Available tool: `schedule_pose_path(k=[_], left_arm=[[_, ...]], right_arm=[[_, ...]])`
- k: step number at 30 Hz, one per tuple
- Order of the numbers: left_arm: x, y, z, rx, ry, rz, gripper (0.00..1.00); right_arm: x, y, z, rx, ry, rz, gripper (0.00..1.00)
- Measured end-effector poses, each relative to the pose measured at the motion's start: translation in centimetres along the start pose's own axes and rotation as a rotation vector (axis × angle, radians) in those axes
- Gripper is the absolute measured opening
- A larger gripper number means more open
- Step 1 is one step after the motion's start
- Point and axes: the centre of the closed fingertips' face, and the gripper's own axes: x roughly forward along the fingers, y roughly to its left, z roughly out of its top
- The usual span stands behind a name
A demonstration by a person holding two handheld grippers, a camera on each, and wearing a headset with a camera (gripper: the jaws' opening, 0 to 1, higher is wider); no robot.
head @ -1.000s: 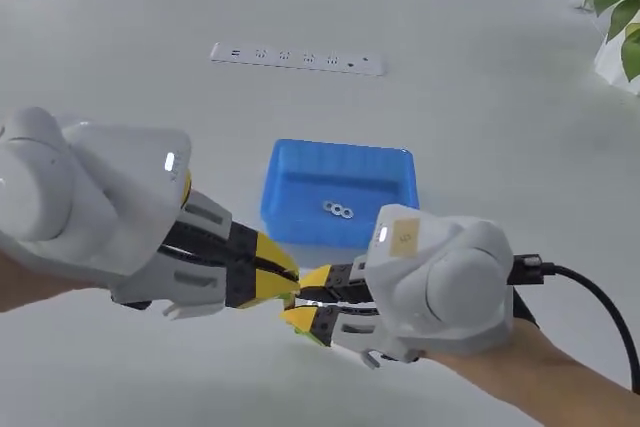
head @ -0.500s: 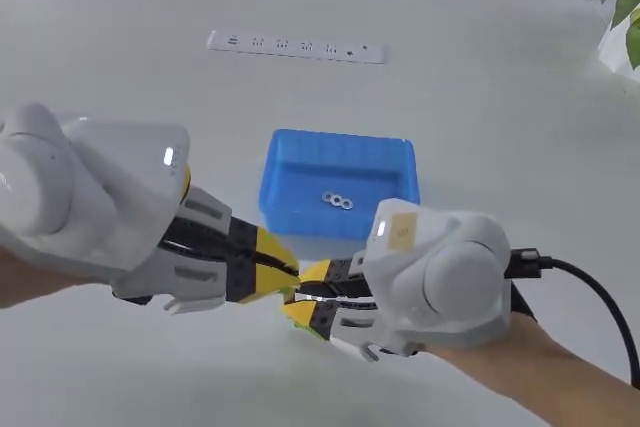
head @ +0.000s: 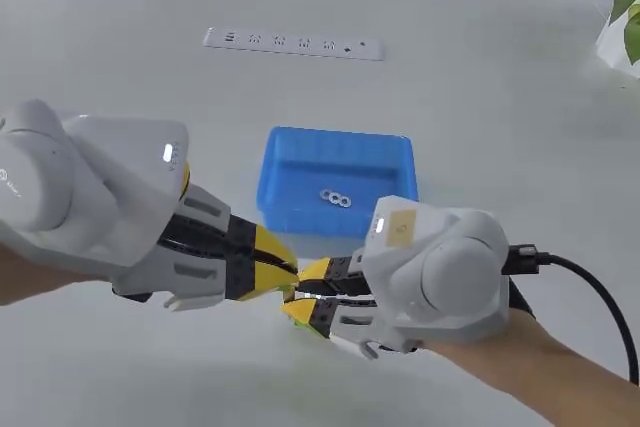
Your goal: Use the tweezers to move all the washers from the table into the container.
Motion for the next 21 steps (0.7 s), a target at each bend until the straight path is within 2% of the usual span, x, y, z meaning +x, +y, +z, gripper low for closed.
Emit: schedule_pose_path(k=[14,18,21], left_arm=[[-0.01,-0.03,-0.10,-0.018,-0.010,-0.010,0.06],[-0.10,-0.17,-0.15,-0.023,-0.007,-0.020,0.06],[-0.18,0.03,-0.21,-0.024,-0.006,-0.013,0.06]], right_arm=[[0.28,0.07,-0.56,0.010,0.008,0.018,0.13],[0.64,0.17,-0.87,0.010,0.017,0.060,0.13],[0.80,0.02,-0.94,0.006,0.024,0.066,0.13]])
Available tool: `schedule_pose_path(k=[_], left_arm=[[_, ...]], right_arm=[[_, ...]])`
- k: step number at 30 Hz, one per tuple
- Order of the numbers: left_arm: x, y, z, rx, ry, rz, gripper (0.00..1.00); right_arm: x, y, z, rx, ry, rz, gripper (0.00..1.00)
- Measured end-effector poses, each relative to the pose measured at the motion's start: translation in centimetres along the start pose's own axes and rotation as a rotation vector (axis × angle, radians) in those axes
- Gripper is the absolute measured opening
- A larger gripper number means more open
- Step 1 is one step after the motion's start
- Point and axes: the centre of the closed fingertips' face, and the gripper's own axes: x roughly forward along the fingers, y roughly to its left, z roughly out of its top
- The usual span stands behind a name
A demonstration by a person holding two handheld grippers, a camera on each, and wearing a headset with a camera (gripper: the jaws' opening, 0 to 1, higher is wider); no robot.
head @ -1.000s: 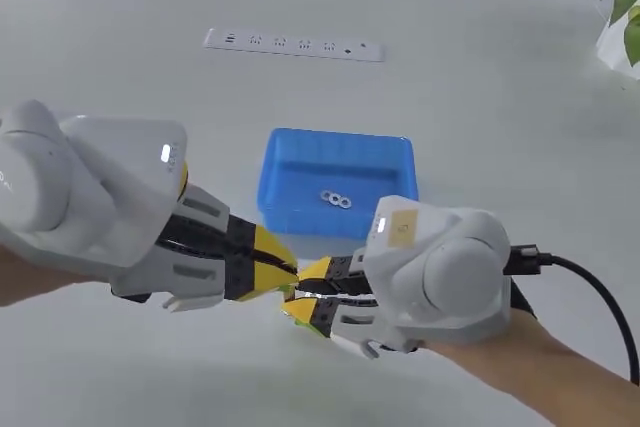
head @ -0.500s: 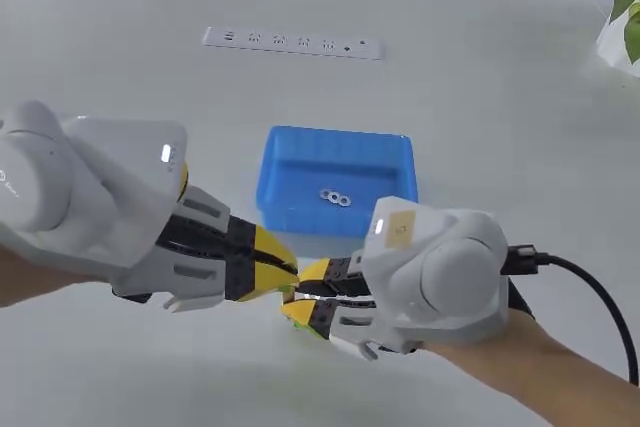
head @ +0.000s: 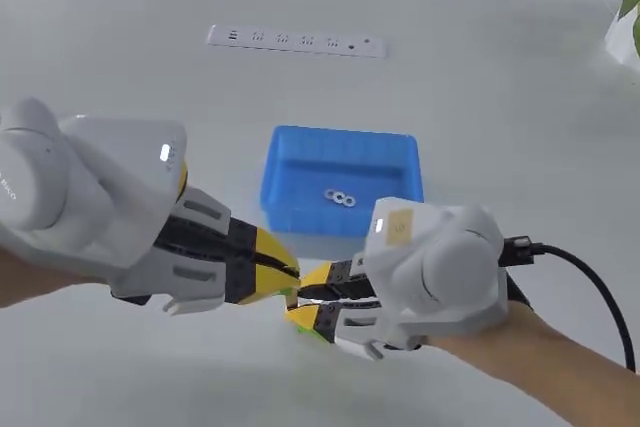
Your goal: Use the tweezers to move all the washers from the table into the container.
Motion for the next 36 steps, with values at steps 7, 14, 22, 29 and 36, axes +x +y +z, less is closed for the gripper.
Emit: schedule_pose_path(k=[7,14,22,29,36], left_arm=[[0.0,0.1,0.0,-0.007,-0.001,-0.001,0.06],[0.1,0.3,0.1,-0.007,-0.002,0.000,0.06],[-0.1,0.2,0.4,0.010,0.008,0.003,0.06],[-0.5,0.4,1.5,0.040,0.002,0.010,0.06],[-1.0,0.8,2.8,0.078,-0.006,0.018,0.06]], right_arm=[[0.0,0.1,0.0,0.018,-0.007,0.004,0.12],[-0.1,0.1,0.0,0.045,-0.012,0.001,0.11],[-0.3,-0.1,0.2,0.036,-0.013,-0.016,0.11],[-1.1,-0.3,1.0,0.021,-0.031,-0.033,0.11],[-2.3,-0.9,1.9,0.011,-0.050,-0.064,0.11]])
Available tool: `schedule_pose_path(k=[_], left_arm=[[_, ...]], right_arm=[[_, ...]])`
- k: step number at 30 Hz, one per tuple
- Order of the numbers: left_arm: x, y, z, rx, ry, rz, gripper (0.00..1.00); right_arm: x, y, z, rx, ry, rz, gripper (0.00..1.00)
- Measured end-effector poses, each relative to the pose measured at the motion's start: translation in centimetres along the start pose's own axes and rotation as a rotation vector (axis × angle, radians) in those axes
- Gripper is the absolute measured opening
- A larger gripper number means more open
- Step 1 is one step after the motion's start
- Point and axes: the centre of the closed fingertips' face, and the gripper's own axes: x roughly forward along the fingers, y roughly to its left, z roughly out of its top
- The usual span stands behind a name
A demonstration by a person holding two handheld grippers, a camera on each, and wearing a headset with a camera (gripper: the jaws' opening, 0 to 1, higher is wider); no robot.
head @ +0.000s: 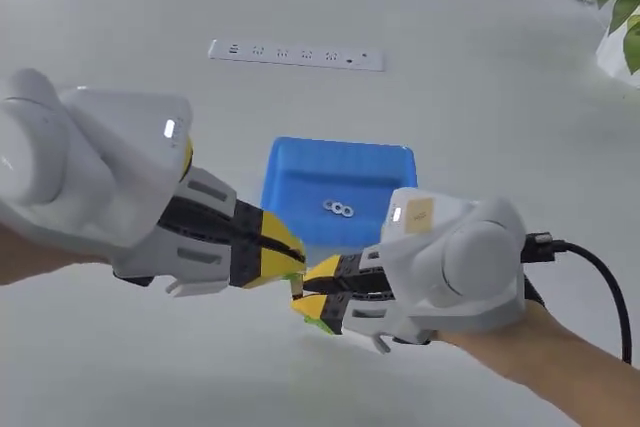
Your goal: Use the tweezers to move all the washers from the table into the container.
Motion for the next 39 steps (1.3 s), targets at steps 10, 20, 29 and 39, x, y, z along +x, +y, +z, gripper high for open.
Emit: schedule_pose_path(k=[10,20,29,39], left_arm=[[-0.8,1.1,2.1,0.066,-0.008,0.019,0.06],[-1.3,2.9,4.0,0.121,-0.031,0.040,0.06],[-1.3,4.4,5.1,0.150,-0.045,0.052,0.06],[-0.9,6.1,5.2,0.152,-0.057,0.051,0.06]], right_arm=[[-1.3,-1.4,2.0,-0.058,-0.016,-0.047,0.11],[-2.6,-3.7,3.7,-0.091,-0.036,-0.095,0.11],[-3.1,-5.3,4.5,-0.101,-0.047,-0.122,0.11],[-3.2,-7.2,4.5,-0.097,-0.048,-0.143,0.11]])
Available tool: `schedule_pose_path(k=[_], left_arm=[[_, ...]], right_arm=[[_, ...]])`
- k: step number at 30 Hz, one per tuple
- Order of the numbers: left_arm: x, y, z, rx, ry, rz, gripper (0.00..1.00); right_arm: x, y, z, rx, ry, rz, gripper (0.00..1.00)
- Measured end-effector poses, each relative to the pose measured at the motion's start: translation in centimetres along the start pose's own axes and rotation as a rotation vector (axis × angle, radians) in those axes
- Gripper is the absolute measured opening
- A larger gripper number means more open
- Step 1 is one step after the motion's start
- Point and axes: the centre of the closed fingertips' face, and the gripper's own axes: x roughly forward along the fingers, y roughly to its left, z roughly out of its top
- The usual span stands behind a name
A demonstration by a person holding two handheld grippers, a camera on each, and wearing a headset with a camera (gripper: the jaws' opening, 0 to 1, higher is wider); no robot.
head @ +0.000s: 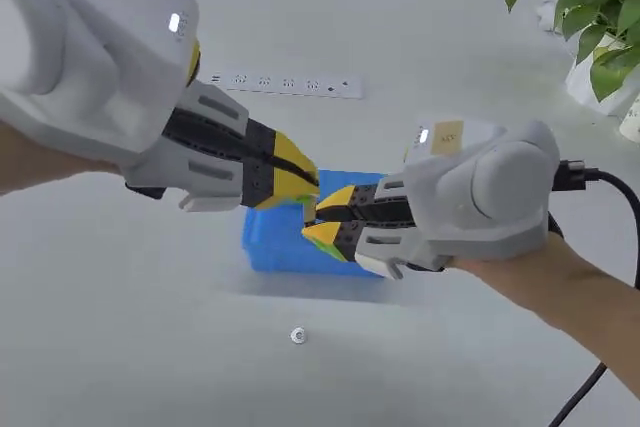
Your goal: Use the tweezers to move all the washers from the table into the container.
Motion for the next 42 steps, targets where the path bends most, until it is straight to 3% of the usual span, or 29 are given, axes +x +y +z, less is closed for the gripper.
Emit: schedule_pose_path(k=[15,19,21,24,25,30,35,39,42], left_arm=[[0.8,2.3,-1.8,-0.025,-0.004,-0.009,0.06],[1.3,2.9,-2.4,-0.040,0.001,-0.006,0.06],[1.9,3.3,-3.0,-0.053,0.001,0.000,0.06],[2.6,3.3,-3.4,-0.081,-0.015,-0.009,0.06],[3.1,3.9,-4.4,-0.079,-0.005,-0.011,0.06],[3.7,3.5,-5.5,-0.094,0.010,-0.018,0.06],[3.5,3.8,-5.6,-0.108,0.012,-0.005,0.06],[2.5,4.3,-4.1,-0.106,-0.023,0.019,0.06],[2.0,4.4,-3.2,-0.091,-0.027,0.028,0.06]], right_arm=[[1.5,-2.6,-0.8,0.001,0.009,0.013,0.10],[2.1,-3.0,-1.2,0.009,0.006,0.020,0.04],[2.6,-3.4,-2.0,0.003,0.041,0.007,0.02],[2.7,-3.7,-2.4,0.015,0.040,0.006,0.02],[2.7,-3.8,-2.5,0.019,0.044,0.004,0.02],[2.9,-4.2,-3.3,0.027,0.059,-0.002,0.03],[2.5,-4.5,-3.8,0.043,0.067,-0.011,0.03],[1.6,-4.6,-3.0,0.069,0.034,-0.025,0.06],[1.3,-4.3,-2.3,0.069,0.018,-0.025,0.09]])
